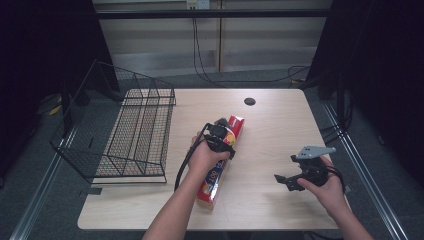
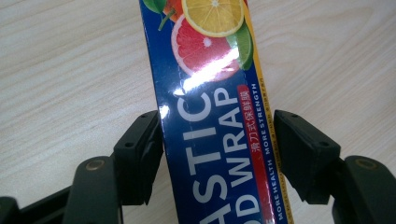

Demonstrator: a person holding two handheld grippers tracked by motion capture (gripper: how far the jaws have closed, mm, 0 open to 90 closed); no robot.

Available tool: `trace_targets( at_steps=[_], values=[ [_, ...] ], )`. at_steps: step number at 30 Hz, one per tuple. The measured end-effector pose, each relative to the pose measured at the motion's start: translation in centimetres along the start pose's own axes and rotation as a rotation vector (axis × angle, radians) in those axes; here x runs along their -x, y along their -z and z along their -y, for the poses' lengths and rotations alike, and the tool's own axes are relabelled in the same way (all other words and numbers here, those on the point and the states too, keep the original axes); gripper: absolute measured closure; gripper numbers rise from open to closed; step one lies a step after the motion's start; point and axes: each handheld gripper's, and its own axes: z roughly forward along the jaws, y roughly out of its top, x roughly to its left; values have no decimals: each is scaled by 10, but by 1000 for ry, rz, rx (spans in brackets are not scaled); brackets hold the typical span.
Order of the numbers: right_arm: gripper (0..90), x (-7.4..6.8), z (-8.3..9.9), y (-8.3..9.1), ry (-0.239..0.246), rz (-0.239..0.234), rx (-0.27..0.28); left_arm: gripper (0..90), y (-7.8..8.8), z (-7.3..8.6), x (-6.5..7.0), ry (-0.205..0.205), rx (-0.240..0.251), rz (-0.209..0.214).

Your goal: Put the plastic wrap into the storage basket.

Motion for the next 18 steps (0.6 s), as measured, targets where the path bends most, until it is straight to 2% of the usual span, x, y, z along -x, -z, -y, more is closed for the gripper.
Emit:
trace_targets(
  at_steps=[2, 3, 4, 5, 6, 8, 9, 10, 12, 13, 18],
  values=[
    [39, 0, 0, 0, -1, -1, 0, 373, 1, -1, -2, 5, -11, 3],
    [39, 0, 0, 0, 0, -5, 2, 391, 2, -2, -2, 37, -25, 6],
    [39, 0, 0, 0, 0, -5, 2, 403, 2, -2, -2, 37, -25, 6],
    [39, 0, 0, 0, 1, -1, 2, 422, 3, -3, 0, 64, -44, -18],
    [39, 0, 0, 0, 0, 0, 2, 431, 4, -4, 1, 41, -66, -35],
    [40, 0, 0, 0, -1, 1, 2, 447, 4, -5, 2, 33, -73, -47],
    [39, 0, 0, 0, -1, -1, 3, 452, 6, -7, 4, 11, -99, -61],
    [39, 0, 0, 0, -1, -1, 3, 454, 6, -7, 4, 11, -99, -61],
    [39, -1, 0, 0, -6, -5, 2, 460, 8, -8, 7, -14, -131, -96],
    [40, 0, 0, 0, 0, -10, 5, 462, 11, -10, 7, -14, -148, -99],
    [39, 0, 0, 0, 0, -3, 8, 465, 29, -15, 3, 7, -117, -49]
  ],
)
